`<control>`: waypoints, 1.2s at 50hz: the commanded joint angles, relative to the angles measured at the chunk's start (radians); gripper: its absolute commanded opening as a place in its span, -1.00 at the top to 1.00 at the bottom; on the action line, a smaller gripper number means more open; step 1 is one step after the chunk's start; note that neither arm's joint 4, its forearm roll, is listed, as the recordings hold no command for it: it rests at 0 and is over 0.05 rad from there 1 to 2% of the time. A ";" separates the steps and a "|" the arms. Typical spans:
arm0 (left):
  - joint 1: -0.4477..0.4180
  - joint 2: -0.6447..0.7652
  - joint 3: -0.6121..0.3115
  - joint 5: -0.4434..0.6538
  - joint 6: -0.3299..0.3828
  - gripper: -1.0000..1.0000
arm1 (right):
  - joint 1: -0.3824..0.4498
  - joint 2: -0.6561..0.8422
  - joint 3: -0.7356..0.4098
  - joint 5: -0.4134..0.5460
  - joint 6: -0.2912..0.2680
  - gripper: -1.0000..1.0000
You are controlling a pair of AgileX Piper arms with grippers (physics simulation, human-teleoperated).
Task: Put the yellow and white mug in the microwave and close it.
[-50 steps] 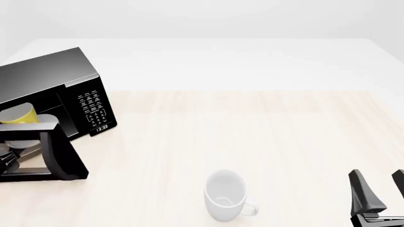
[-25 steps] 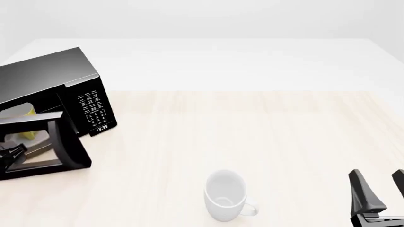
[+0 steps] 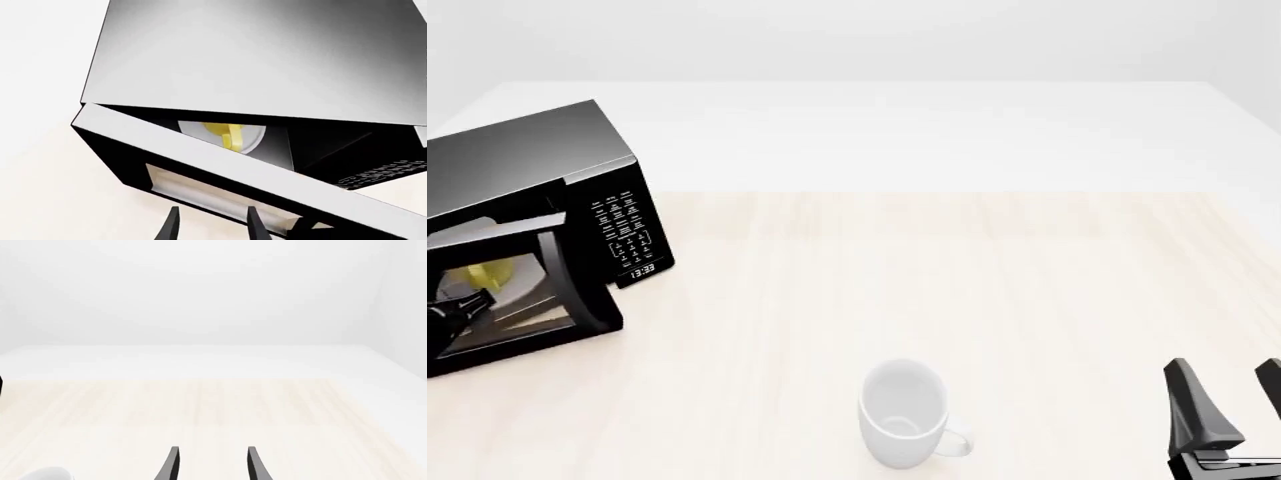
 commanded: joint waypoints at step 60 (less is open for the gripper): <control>0.021 0.229 -0.178 -0.079 0.012 -1.00 | 0.000 0.000 0.000 0.000 0.000 -1.00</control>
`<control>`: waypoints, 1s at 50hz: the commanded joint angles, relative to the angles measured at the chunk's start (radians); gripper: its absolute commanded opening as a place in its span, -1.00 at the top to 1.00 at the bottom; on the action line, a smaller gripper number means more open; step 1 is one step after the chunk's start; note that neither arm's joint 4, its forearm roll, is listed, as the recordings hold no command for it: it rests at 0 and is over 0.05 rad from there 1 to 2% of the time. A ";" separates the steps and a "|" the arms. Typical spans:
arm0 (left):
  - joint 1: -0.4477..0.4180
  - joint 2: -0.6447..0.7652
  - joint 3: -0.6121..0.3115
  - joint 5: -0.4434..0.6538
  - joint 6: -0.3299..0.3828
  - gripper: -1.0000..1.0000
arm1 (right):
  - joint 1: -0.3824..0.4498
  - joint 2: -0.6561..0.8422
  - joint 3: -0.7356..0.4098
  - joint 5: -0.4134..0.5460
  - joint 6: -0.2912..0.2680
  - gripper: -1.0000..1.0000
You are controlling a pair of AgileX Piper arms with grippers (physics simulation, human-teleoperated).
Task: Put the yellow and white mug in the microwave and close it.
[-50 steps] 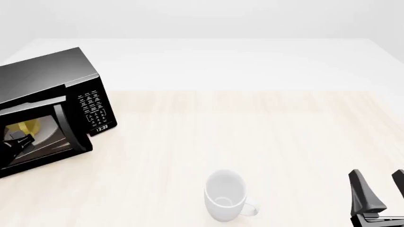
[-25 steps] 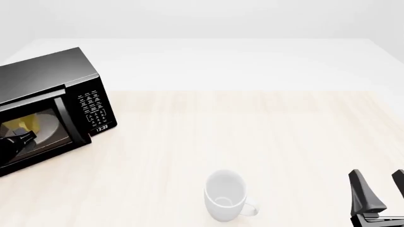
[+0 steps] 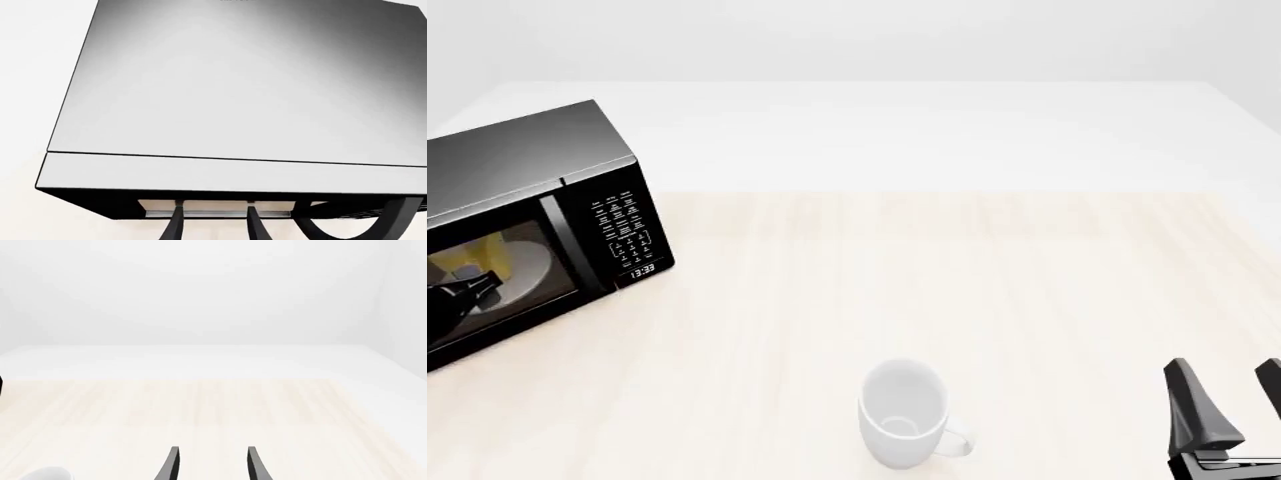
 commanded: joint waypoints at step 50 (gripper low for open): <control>0.008 -0.222 0.075 0.068 0.024 -1.00 | 0.000 0.000 0.000 0.000 0.001 -1.00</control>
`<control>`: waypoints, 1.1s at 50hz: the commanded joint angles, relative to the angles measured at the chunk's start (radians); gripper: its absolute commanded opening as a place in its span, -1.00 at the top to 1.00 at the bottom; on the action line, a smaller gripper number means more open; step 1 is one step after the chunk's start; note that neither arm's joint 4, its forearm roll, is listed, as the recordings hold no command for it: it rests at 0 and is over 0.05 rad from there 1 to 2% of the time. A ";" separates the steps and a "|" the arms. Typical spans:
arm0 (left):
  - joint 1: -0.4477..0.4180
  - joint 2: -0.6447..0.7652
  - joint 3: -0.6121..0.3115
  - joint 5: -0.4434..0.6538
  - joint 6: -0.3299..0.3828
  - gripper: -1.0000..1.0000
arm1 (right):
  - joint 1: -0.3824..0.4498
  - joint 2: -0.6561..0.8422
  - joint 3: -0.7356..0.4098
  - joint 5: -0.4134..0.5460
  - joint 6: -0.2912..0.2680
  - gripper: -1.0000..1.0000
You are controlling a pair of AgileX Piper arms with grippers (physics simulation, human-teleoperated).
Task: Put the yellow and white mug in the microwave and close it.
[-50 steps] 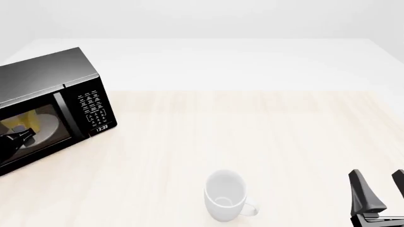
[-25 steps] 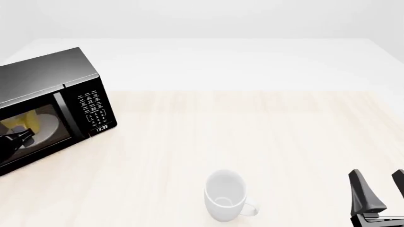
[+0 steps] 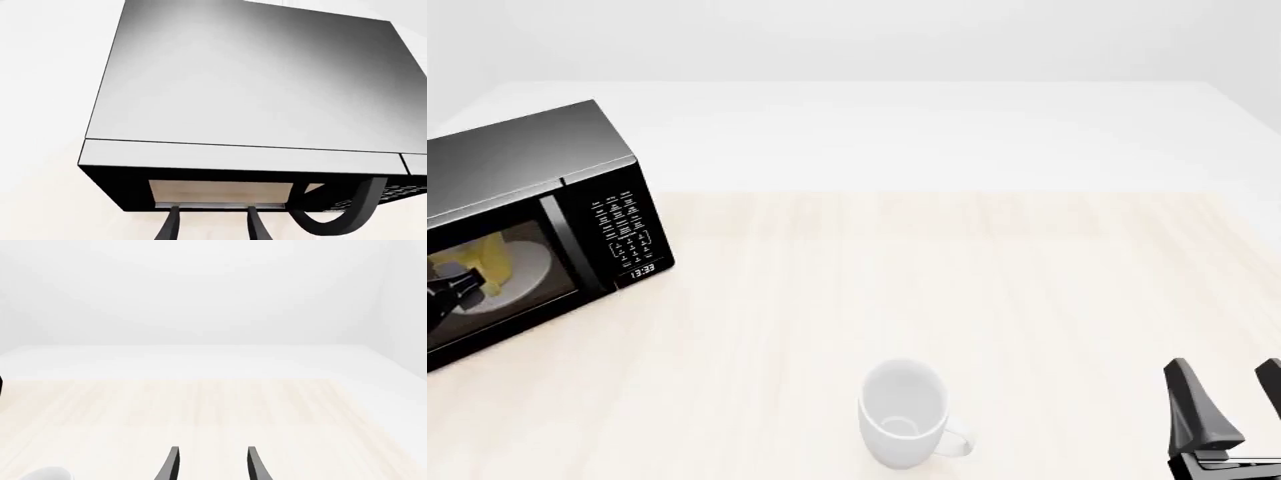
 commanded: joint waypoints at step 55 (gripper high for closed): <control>0.006 -0.445 0.077 0.243 0.033 -1.00 | 0.000 0.000 0.000 0.000 0.000 -1.00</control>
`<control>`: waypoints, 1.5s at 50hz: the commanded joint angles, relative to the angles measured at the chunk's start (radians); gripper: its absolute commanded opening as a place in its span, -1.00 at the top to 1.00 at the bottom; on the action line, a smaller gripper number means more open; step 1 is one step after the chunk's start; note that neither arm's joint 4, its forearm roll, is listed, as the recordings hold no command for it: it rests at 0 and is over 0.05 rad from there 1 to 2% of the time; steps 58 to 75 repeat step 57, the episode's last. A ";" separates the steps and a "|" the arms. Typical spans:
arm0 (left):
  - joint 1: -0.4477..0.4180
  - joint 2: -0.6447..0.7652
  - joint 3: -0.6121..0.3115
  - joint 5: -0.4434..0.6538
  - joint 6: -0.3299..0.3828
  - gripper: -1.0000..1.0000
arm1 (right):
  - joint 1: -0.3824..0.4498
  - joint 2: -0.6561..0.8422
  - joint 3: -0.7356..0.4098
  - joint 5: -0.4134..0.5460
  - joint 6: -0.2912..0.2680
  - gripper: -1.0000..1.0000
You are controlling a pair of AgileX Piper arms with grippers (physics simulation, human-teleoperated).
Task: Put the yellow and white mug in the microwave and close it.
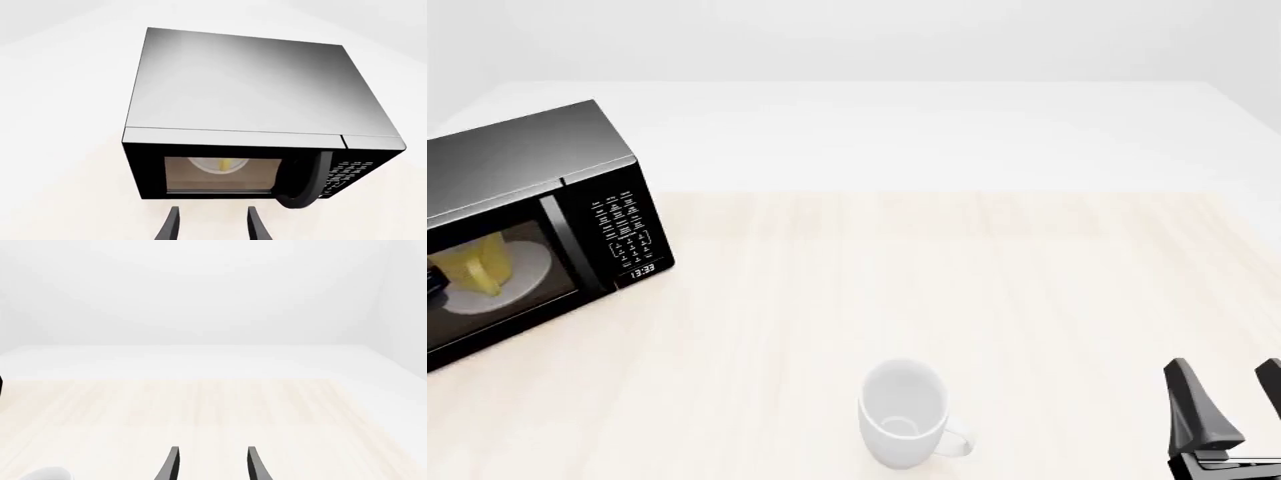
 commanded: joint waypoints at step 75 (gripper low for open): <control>-0.039 -0.430 -0.137 0.374 -0.078 -1.00 | 0.000 0.000 0.000 0.000 0.000 -1.00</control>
